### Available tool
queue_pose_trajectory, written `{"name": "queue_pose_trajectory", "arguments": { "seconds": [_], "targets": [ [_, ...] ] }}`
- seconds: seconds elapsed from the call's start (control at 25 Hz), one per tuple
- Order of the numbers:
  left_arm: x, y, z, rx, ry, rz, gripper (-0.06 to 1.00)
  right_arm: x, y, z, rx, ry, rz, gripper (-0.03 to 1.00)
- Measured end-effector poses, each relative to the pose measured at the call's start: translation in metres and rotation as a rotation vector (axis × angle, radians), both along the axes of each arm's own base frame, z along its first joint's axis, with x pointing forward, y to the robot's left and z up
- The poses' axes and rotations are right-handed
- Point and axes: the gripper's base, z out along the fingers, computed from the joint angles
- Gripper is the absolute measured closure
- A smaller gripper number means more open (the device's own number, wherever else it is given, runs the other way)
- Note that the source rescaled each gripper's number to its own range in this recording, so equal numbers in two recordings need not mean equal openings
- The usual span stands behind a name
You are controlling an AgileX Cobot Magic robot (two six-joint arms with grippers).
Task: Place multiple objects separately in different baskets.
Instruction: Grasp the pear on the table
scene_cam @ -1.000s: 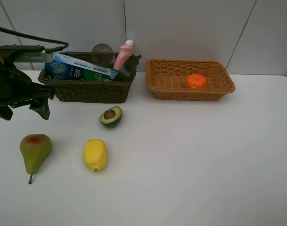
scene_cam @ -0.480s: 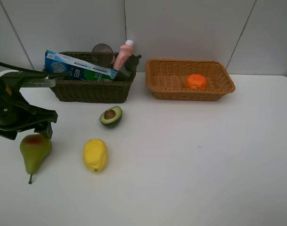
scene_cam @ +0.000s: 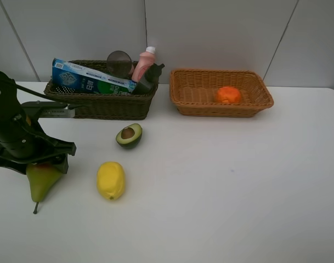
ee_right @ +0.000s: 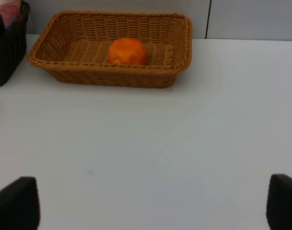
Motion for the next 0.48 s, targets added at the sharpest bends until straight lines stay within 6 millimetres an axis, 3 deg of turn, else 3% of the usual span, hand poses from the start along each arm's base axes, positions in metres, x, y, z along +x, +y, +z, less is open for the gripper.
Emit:
{"name": "queue_pose_trajectory", "arguments": {
  "seconds": [0.32, 0.48],
  "targets": [
    [-0.0006, -0.0008, -0.0027, -0.007, 0.016, 0.008, -0.05, 0.0, 0.0, 0.0, 0.0, 0.0, 0.0, -0.03],
    [-0.0018, -0.0005, -0.0028, -0.004, 0.029, 0.007, 0.01, 0.0, 0.0, 0.0, 0.0, 0.0, 0.0, -0.03]
  ]
}}
